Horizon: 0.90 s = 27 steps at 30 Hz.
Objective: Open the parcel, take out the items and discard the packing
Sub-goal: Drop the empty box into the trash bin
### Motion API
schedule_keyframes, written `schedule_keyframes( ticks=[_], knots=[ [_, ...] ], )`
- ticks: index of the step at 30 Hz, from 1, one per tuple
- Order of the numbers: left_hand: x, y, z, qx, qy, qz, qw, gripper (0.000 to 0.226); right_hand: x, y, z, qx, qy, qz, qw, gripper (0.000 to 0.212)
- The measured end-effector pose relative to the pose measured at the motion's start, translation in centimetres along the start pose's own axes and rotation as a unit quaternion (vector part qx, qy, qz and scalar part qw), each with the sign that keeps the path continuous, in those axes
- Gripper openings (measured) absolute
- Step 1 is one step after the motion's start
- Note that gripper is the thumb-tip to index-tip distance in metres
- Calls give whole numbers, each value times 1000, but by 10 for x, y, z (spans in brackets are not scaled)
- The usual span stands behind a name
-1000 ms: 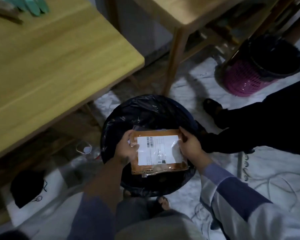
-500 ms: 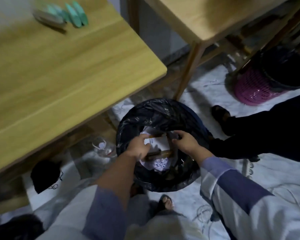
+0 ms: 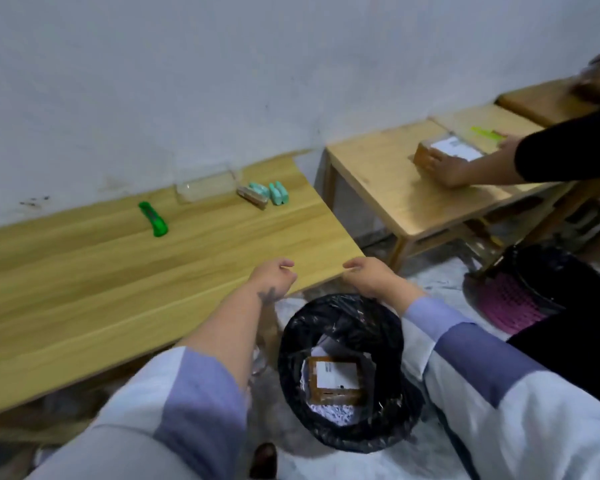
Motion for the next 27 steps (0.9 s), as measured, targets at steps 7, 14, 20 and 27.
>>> schedule_keyframes(
  ticks=[7, 14, 20, 27],
  knots=[
    [14, -23, 119, -100, -11, -17, 995, 39, 108, -23, 2, -40, 5, 52, 998, 42],
    [43, -83, 217, -157, -50, -37, 986, 43, 187, -77, -11, -98, 15, 76, 992, 55],
    [86, -142, 261, -188, -31, -3, 982, 65, 201, -141, -34, -117, 59, 34, 991, 67],
    [113, -203, 269, -218, 2, 5, 976, 77, 192, -212, -48, -141, 77, -25, 987, 81]
  ],
)
Point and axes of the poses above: each hand's wrist, its own y-axis away from the middle knuckle, its own z-axis out of the back of the hand, x = y × z, the point moved 9 cm from there along -y, towards the middle knuckle, and after that the axes turned 2 degrees about -y, right-handed, at the moved point
